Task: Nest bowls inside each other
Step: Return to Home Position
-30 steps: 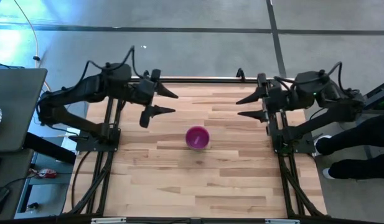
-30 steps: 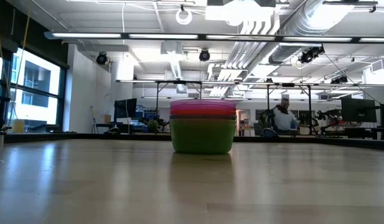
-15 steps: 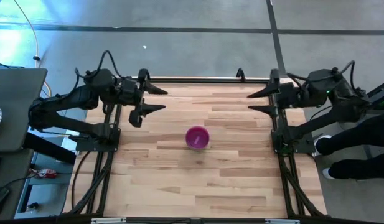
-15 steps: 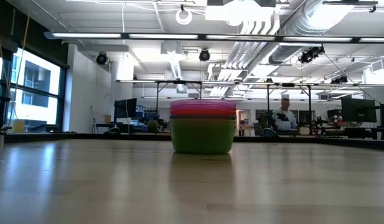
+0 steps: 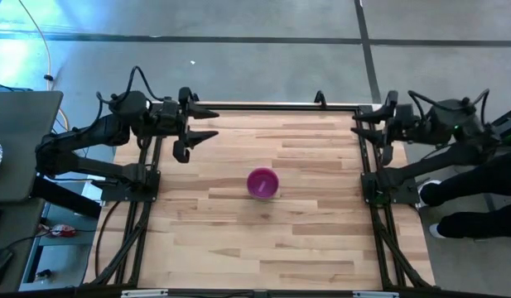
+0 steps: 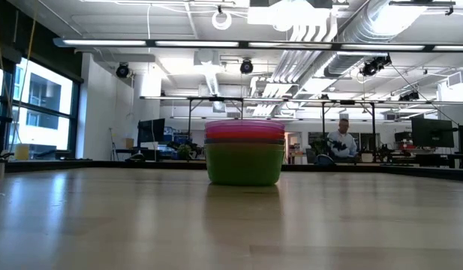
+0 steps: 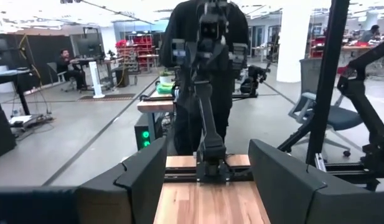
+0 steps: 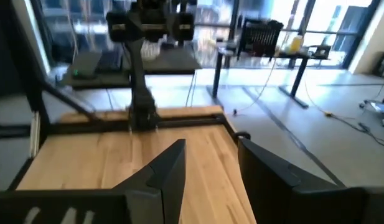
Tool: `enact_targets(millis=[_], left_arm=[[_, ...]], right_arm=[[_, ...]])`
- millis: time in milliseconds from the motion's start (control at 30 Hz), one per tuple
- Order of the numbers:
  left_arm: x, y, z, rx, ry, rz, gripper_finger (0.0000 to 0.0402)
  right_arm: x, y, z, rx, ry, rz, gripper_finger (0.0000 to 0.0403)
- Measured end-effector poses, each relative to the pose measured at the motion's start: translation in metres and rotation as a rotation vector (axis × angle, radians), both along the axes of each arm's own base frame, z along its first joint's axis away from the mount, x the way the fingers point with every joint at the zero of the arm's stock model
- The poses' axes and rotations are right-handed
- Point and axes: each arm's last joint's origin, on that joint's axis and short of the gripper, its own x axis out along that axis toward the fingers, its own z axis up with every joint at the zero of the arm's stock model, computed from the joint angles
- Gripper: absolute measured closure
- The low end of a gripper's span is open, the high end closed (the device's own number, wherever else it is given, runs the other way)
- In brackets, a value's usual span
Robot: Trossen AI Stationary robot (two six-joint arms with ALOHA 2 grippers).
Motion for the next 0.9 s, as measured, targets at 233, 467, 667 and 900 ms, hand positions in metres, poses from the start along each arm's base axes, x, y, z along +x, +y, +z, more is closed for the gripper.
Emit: enact_targets(millis=[233, 467, 667, 900], left_arm=[[0.000, 0.001, 0.000, 0.001, -0.003, 0.012, 0.0186], [-0.001, 0.003, -0.001, -0.006, 0.013, 0.087, 0.0186], [-0.001, 0.007, -0.008, -0.004, 0.072, 0.215, 0.0186], [0.005, 0.009, -0.053, -0.059, 0.158, 0.237, 0.0186]], right_arm=[[-0.020, -0.004, -0.060, 0.044, -0.239, -0.006, 0.0263], [-0.031, -0.006, -0.113, 0.127, -0.404, -0.027, 0.0263], [-0.027, -0.006, -0.136, 0.172, -0.426, -0.046, 0.0263], [-0.021, -0.005, -0.139, 0.213, -0.409, -0.053, 0.0263]])
